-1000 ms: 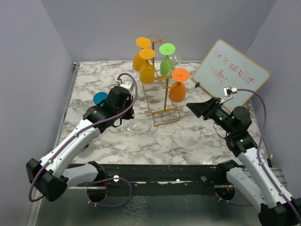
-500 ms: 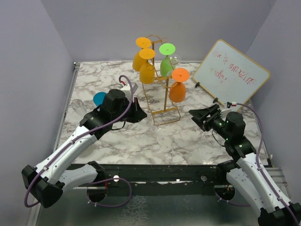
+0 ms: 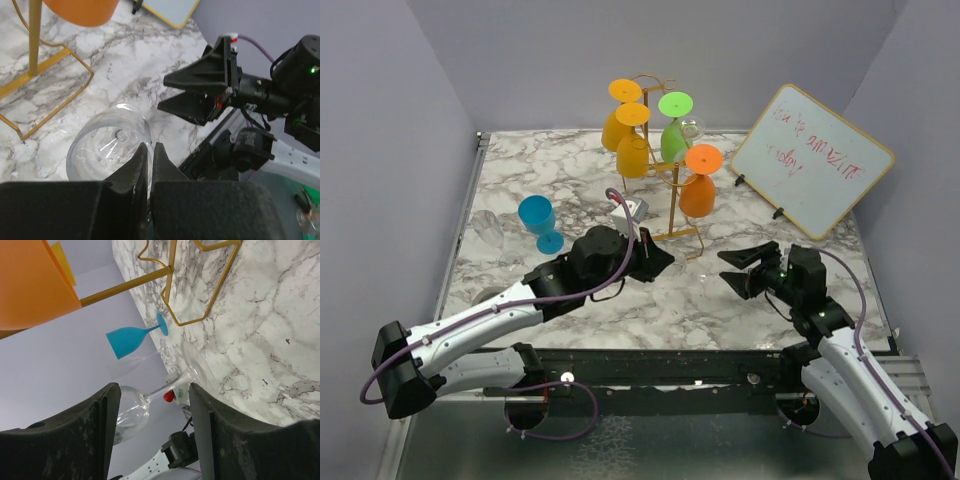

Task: Place the wine glass upside down on the wine glass rack

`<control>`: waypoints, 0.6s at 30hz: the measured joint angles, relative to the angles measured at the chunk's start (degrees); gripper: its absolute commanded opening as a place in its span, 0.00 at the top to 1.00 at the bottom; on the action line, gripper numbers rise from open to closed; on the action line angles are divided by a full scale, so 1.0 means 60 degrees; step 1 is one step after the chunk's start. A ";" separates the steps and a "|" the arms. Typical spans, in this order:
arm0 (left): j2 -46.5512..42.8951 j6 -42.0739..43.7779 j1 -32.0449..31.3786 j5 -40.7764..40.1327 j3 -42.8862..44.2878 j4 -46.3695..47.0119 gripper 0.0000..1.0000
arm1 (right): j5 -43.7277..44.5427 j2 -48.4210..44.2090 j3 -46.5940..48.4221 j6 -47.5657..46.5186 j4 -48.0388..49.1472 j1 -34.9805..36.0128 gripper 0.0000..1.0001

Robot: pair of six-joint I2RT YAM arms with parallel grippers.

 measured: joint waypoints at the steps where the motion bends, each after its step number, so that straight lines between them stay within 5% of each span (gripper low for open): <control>1: 0.0000 0.0029 -0.0127 -0.0280 -0.0124 0.0291 1.00 | -0.0047 0.0000 -0.0066 0.0073 0.0000 0.0000 0.40; 18: 0.0889 0.0896 -0.1111 -0.2175 -0.1155 0.3843 1.00 | -0.0430 0.0335 -0.0098 0.0703 0.0586 0.0000 0.45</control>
